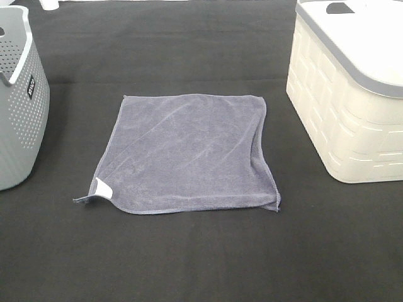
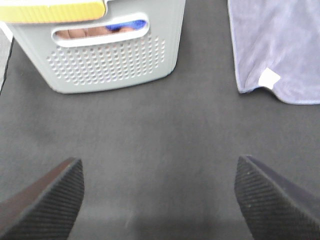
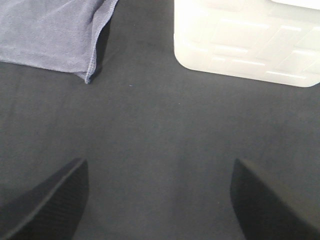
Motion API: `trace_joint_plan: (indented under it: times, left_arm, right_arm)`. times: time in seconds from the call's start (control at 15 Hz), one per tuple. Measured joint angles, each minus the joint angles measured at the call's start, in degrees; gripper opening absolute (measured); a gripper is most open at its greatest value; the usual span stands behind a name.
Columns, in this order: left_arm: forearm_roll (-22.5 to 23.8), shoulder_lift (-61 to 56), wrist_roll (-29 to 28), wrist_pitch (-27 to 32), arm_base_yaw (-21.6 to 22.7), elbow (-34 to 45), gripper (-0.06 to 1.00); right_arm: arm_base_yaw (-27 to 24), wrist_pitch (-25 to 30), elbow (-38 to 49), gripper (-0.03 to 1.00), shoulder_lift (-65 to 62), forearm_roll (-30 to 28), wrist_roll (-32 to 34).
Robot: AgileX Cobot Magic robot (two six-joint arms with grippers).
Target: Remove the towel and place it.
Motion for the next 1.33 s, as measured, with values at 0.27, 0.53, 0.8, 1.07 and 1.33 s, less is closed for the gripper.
trace_joint_plan:
  times: [0.27,0.53,0.8,1.07,1.33]
  left_arm:
    - [-0.6,-7.7,0.1,-4.9,0.0,3.3,0.77]
    - [-0.9,-8.6,0.1,-5.2,0.0,3.6,0.77]
    - [-3.4,-8.6,2.4,-6.4,0.0,4.6,0.77]
    - [-4.0,-8.6,3.0,-6.6,0.0,4.7,0.76]
    - [-4.0,-8.6,3.0,-6.6,0.0,4.7,0.76]
  right_arm:
    - [0.0,-0.6,2.0,0.77,-7.4,1.9,-1.5]
    - [0.0,-0.9,2.0,0.77,-12.0,5.4,-5.7]
    - [0.0,1.5,1.8,0.77,-17.3,8.7,-8.4]
    - [0.0,8.1,2.1,0.77,-21.4,10.2,-9.0]
    - [0.0,9.6,2.6,0.77,-27.5,10.6,-9.0]
